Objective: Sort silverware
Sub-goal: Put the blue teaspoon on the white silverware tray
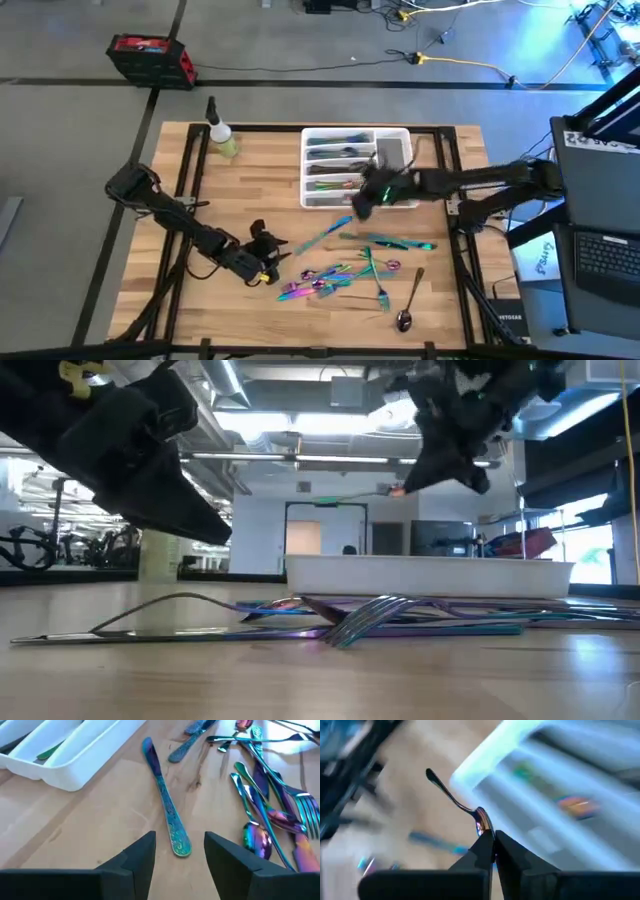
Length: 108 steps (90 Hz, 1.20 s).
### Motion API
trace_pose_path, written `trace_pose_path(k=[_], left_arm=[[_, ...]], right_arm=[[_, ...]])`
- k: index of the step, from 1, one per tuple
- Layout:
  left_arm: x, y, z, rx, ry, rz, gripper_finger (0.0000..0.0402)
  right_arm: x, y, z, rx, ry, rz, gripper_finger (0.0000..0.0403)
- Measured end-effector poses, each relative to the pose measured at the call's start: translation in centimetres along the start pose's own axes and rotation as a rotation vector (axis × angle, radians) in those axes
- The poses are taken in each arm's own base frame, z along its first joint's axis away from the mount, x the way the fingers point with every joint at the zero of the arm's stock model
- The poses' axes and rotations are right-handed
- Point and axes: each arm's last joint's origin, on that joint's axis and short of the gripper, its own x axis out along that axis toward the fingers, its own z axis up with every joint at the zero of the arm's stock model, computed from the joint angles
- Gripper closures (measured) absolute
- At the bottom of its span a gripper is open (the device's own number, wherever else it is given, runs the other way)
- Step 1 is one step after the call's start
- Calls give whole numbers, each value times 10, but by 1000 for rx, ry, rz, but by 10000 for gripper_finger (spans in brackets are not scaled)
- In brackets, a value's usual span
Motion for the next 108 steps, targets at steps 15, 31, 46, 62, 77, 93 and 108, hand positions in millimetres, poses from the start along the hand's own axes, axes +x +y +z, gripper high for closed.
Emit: trace_pose_path(k=[15, 31, 46, 62, 77, 93, 108], left_arm=[[0, 0, 0, 14, 1, 2, 247], [0, 0, 0, 30, 1, 0, 247], [0, 0, 0, 30, 1, 0, 247], [0, 0, 0, 33, 3, -1, 247], [0, 0, 0, 39, 3, -2, 247], [0, 0, 0, 47, 4, -1, 247], [1, 1, 1, 46, 4, 4, 247]], right_arm=[[-7, -49, 23, 111, -89, -25, 402], [22, -75, 32, 177, -71, 37, 403], [57, -78, 22, 206, 7, 52, 403], [76, -86, 15, 234, 17, -27, 403], [77, -87, 12, 235, 25, -58, 393], [72, -79, 9, 205, 29, -72, 344], [63, -68, 13, 179, -25, -36, 276]])
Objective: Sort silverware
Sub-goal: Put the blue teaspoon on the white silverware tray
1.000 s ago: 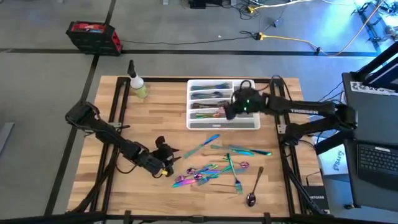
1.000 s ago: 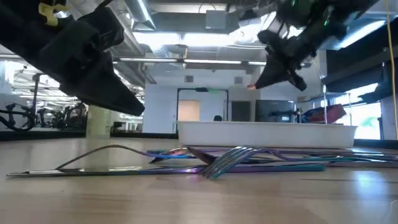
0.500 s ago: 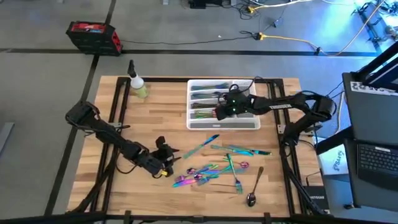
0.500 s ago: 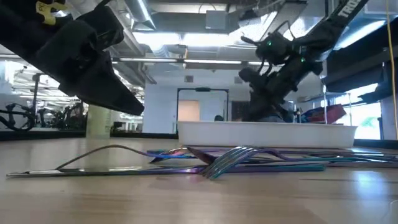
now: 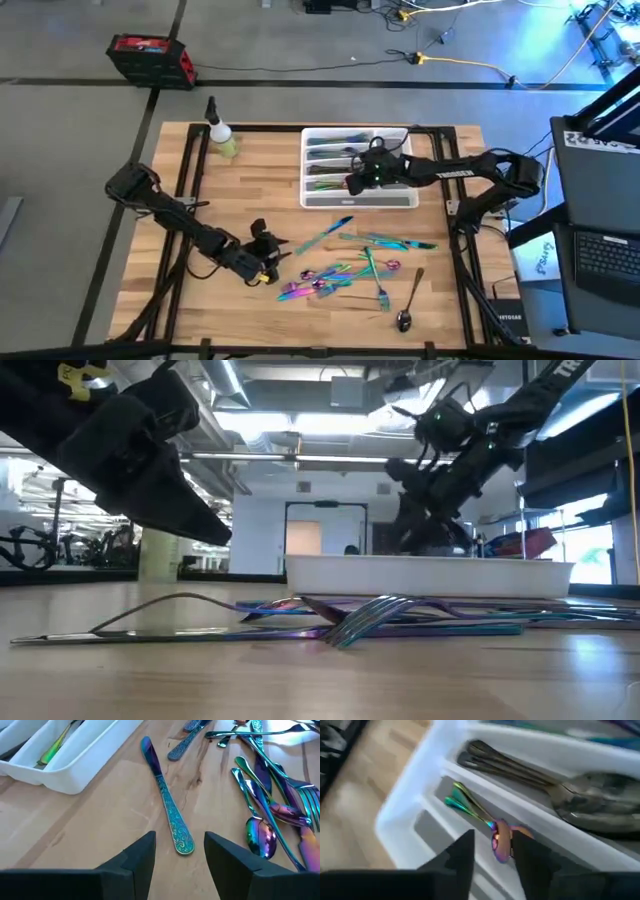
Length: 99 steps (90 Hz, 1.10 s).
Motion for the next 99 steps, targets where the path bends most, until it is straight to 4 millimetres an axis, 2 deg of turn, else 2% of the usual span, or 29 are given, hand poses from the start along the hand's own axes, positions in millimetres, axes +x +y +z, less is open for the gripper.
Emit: trace_pose_path(k=[17, 26, 33, 43, 55, 63, 72, 89, 99], left_arm=[[1, 1, 1, 4, 0, 6, 247], [1, 1, 1, 6, -1, 5, 247], [1, 1, 1, 5, -1, 5, 247], [1, 1, 1, 6, 5, -3, 247], [1, 1, 1, 10, 5, -4, 247], [1, 1, 1, 12, 4, -4, 247], [1, 1, 1, 12, 11, -16, 247], [1, 0, 0, 30, 26, -42, 247], [1, -1, 0, 33, 47, -78, 247]], right_arm=[[-21, 16, -1, -130, -122, -44, 217], [-30, 22, -4, -190, -162, -88, 206], [-39, 35, -10, -274, -175, -46, 206], [-50, 67, -33, -479, -131, 101, 206], [-58, 103, -77, -820, -65, 244, 206], [-53, 111, -103, -938, 15, 285, 206], [-40, 122, -117, -963, 20, 328, 206], [-1, 143, -142, -1095, 13, 377, 206], [19, 141, -160, -1146, 88, 352, 206]])
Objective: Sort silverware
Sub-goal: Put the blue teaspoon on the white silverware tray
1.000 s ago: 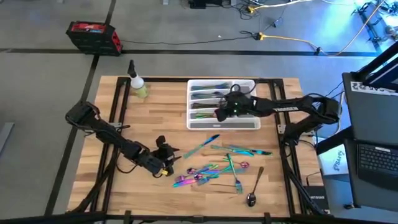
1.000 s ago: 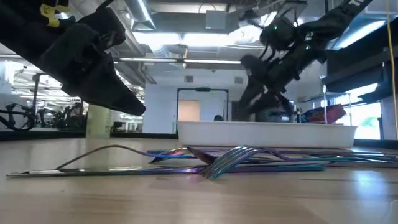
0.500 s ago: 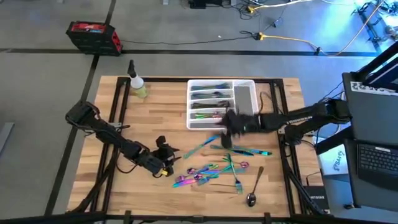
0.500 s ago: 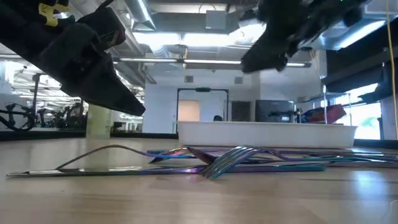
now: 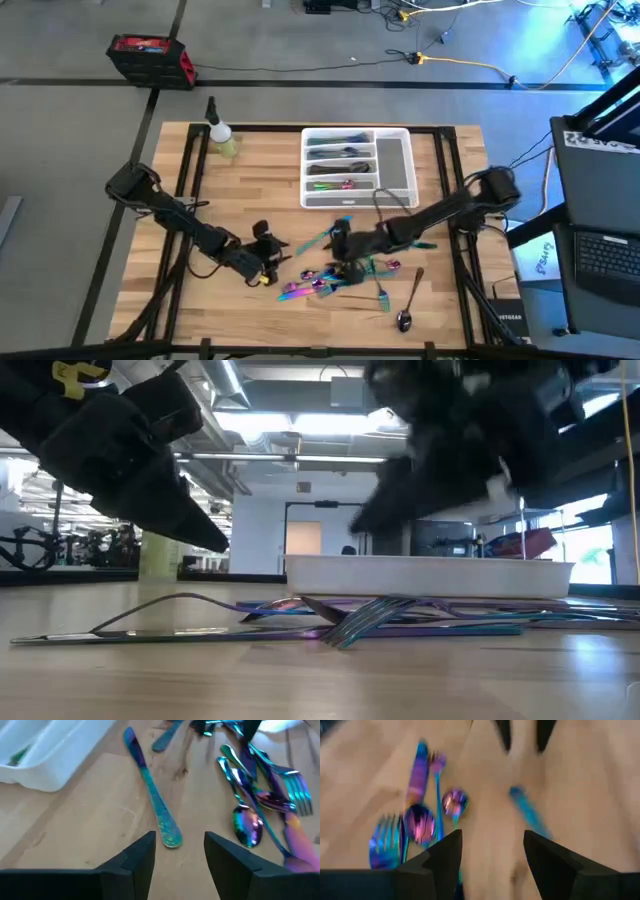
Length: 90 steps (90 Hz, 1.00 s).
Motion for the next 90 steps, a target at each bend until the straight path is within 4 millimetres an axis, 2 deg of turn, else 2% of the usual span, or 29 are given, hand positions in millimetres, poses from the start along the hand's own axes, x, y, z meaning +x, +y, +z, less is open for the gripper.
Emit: trace_pose_path(k=[9, 20, 41, 63, 90], left_arm=[[0, -1, 0, -23, 7, -13, 247], [-1, -2, -1, -25, 8, -18, 247], [-2, -3, -2, -18, 9, -25, 247], [-2, -3, -2, 6, 12, -25, 247], [-3, -4, -3, 44, 12, -30, 247]], right_arm=[[15, 4, -6, -4, -1, 10, 206], [28, 6, -5, 1, -39, 43, 206], [40, 8, -2, 18, -49, 59, 210], [57, 10, -7, 34, -11, 90, 258], [60, 10, -10, 52, -1, 83, 320]])
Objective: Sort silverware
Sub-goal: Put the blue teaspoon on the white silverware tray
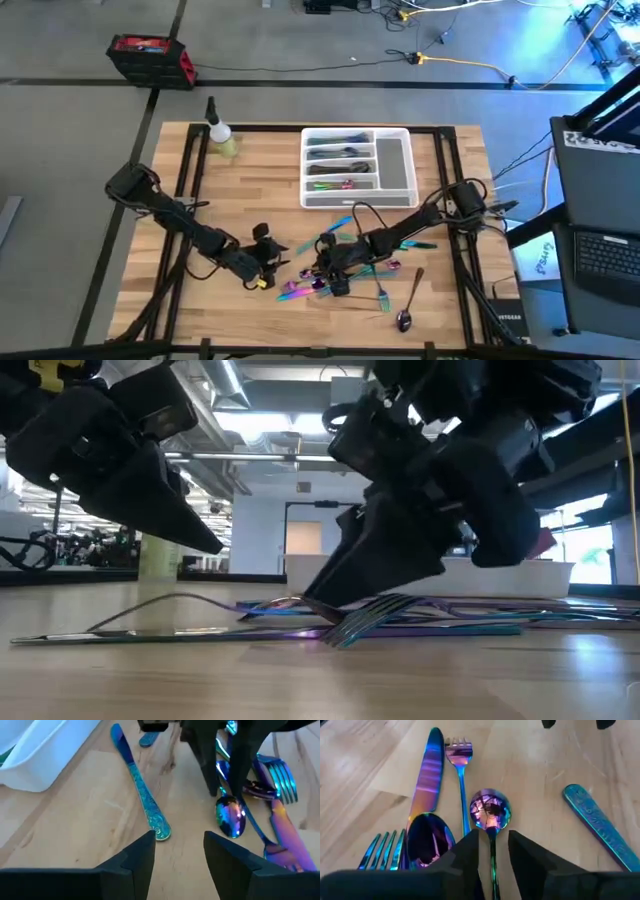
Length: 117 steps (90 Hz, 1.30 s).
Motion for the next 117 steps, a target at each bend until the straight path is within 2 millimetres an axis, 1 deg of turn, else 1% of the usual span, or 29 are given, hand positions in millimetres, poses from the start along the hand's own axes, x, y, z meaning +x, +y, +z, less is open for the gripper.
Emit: trace_pose_path(k=[15, 24, 29, 38, 44, 53, 61, 73, 87, 97, 102, 108, 113, 117], left_arm=[[0, 0, 0, -1, -2, -1, 247], [0, 0, 0, -2, -2, -1, 247], [0, 0, 0, -1, -2, 0, 247], [0, 0, 0, -1, -2, -1, 247], [0, 0, 0, -1, -2, 0, 247], [0, 0, 0, -2, -2, -1, 247], [0, 0, 0, -7, -2, -1, 247], [0, 0, 0, -9, -1, 0, 247], [0, 0, 0, -10, -2, -1, 247], [0, 0, 0, -10, -1, 0, 247], [0, 0, 0, -10, -2, 0, 247], [0, 0, 0, -13, -3, -1, 247], [0, 0, 0, -11, -2, 0, 247], [0, 0, 0, -11, -2, -1, 247]], right_arm=[[0, 0, 0, 0, 3, 0, 352], [2, -1, -4, -1, 23, -12, 367], [5, -3, -8, 1, 41, -24, 372], [5, -4, -8, 11, 41, -26, 375], [5, -4, -7, 12, 31, -27, 380], [4, -4, -5, 12, 28, -27, 397], [-1, -5, -1, 15, 34, -30, 399], [-19, -14, 9, 37, 60, -59, 401], [-55, -32, 29, 77, 70, -175, 402], [-76, -47, 40, 108, 29, -215, 402], [-89, -54, 47, 149, -42, -250, 402], [-105, -65, 54, 212, -222, -266, 402], [-118, -72, 51, 243, -405, -283, 402], [-125, -76, 43, 260, -545, -308, 402]])
